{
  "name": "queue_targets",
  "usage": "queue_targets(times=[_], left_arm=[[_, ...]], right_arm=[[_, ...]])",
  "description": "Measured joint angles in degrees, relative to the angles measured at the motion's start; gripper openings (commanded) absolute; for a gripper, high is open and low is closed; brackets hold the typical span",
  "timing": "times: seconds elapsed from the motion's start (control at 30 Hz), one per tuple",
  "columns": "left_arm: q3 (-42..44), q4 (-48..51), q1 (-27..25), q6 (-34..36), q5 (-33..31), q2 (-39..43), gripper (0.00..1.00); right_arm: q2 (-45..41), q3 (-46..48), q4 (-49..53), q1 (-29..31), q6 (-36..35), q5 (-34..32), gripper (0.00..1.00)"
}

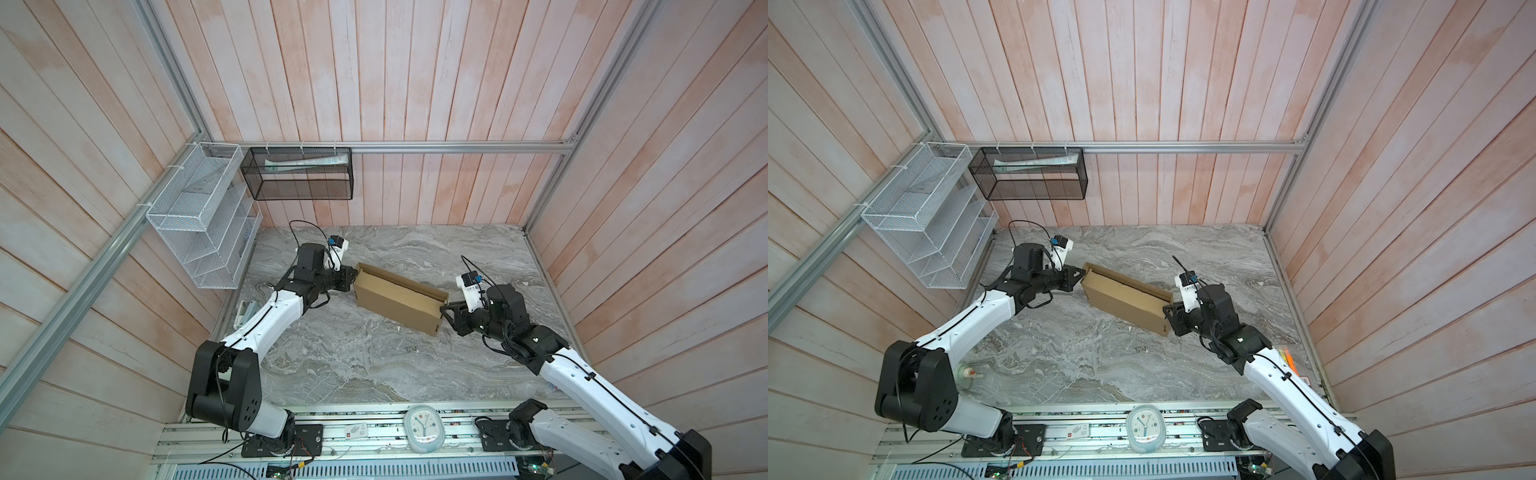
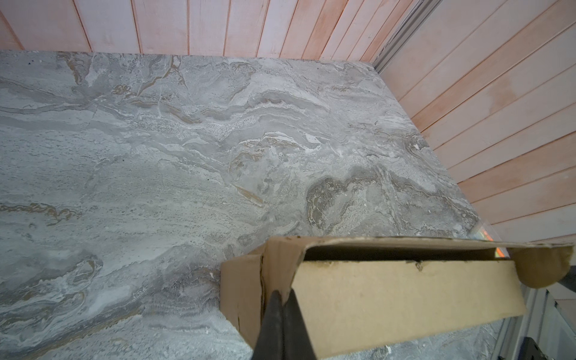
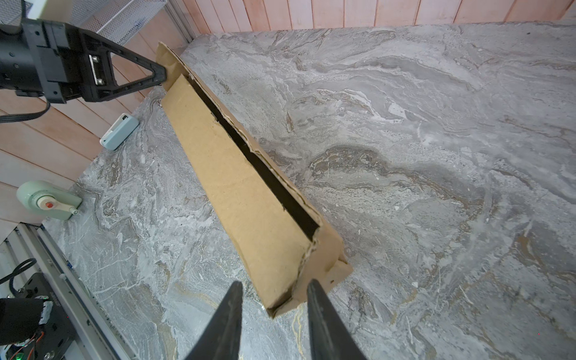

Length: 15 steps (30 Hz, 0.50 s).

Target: Fold the paper box

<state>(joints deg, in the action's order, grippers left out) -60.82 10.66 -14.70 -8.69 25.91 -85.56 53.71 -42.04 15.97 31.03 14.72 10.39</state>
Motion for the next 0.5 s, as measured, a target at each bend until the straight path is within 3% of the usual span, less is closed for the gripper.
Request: queue_targets(times=[0.5], left_arm=[[0.00, -0.04, 0.02, -0.15, -0.04, -0.02, 0.00]], right_arm=[[3.74, 0.00, -1.33, -0.02, 0.04, 3.30, 0.30]])
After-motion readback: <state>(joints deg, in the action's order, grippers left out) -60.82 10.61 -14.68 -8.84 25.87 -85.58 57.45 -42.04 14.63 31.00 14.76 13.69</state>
